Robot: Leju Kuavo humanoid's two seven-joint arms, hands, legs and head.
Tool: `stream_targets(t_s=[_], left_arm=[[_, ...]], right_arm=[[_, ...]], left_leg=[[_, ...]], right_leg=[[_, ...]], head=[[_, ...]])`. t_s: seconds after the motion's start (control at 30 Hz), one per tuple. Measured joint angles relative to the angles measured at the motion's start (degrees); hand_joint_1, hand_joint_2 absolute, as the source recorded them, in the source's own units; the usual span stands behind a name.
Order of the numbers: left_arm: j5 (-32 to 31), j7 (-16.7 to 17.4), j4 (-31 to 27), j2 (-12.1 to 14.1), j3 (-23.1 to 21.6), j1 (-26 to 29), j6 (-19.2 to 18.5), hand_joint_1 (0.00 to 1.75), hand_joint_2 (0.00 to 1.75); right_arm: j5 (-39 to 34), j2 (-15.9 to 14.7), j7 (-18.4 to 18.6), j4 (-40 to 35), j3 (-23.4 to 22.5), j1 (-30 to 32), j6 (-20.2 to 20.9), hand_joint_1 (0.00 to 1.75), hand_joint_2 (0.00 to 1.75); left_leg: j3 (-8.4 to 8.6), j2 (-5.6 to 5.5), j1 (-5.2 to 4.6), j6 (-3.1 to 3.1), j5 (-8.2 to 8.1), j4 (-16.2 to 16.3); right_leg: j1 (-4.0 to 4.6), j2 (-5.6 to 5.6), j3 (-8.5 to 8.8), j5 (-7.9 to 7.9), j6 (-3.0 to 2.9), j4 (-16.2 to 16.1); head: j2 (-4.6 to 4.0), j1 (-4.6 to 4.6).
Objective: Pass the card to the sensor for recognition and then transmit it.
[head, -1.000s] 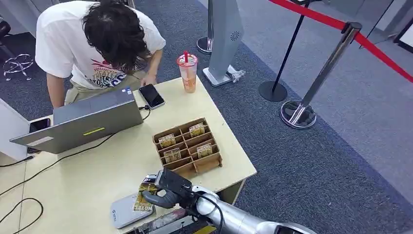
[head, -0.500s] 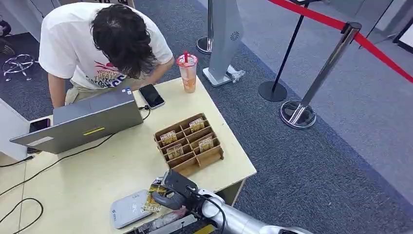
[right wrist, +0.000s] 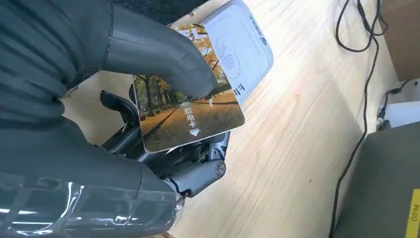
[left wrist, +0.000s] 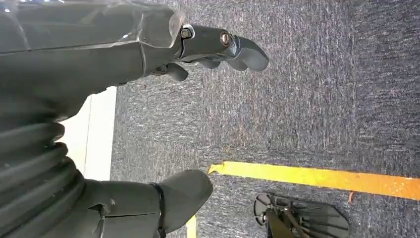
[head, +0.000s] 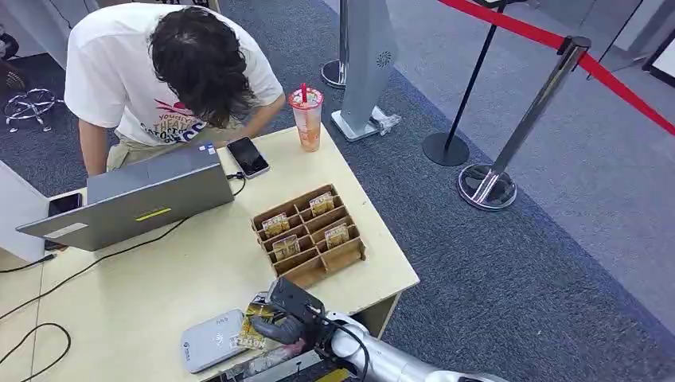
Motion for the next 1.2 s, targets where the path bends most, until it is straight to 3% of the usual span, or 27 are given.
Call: stream_targets(t_s=[0.5, 1.2], left_arm=[[0.37, 0.09, 0.0, 0.2, 0.0, 0.29, 0.0, 0.0, 1.75], [-0.2, 0.57, 0.0, 0.61, 0.0, 0.66, -0.44, 0.0, 1.75]], right_arm=[[2.01, 0.28, 1.95, 1.68, 0.26, 0.09, 0.85, 1.75, 1.75], [2.05, 0.52, 1.7, 2.45, 0.37, 0.98, 1.01, 1.75, 1.75]], left_leg=[[-0.01, 0.0, 0.0, 0.0, 0.0, 0.0], [0.07, 0.01, 0.01, -0.01, 0.01, 0.0]], right_leg=[[0.0, 0.0, 0.0, 0.0, 0.0, 0.0], [0.0, 0.01, 0.04, 0.0, 0.0, 0.0]], head=[[0.0, 0.0], [0.0, 0.0]])
